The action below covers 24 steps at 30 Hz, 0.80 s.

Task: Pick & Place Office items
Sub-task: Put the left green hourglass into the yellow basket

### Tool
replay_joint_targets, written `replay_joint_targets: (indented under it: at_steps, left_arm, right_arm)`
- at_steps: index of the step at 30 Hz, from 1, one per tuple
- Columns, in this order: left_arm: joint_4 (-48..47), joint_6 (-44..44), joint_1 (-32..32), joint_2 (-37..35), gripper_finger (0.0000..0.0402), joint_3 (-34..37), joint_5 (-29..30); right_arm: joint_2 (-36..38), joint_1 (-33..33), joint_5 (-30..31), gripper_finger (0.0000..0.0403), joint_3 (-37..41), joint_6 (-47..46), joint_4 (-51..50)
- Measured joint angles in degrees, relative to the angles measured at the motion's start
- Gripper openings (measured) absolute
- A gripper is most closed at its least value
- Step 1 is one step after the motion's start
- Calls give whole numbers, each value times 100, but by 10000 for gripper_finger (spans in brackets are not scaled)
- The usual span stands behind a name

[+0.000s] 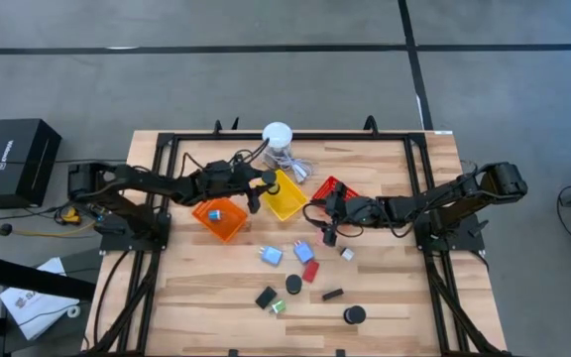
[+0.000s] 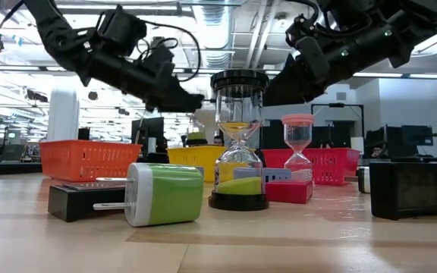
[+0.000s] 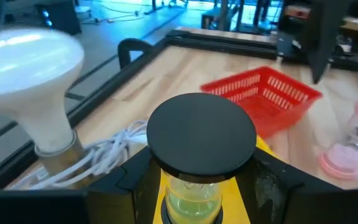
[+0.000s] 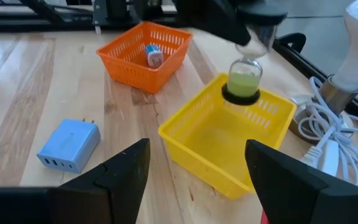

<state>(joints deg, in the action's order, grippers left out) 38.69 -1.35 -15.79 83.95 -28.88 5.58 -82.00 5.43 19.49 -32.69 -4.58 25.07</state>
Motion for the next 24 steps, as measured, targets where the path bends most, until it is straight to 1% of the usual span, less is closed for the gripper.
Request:
replay_joint_targets:
  at_steps: [5, 10, 14, 20, 24]
  left_arm:
    - [41, -46, -37, 504, 175, 63, 2]
    - [435, -33, -37, 1055, 176, 63, 68]
    - [480, 17, -37, 1052, 176, 61, 360]
    - [464, 59, -37, 1026, 179, 59, 370]
    - [447, -54, -37, 1027, 196, 59, 302]
  right_arm:
    - [0, 0, 0, 255, 0, 0, 45]
    - [0, 0, 0, 255, 0, 0, 73]
    - [0, 0, 0, 255, 0, 0, 71]
    - [0, 0, 0, 255, 0, 0, 71]
    - [0, 0, 0, 255, 0, 0, 71]
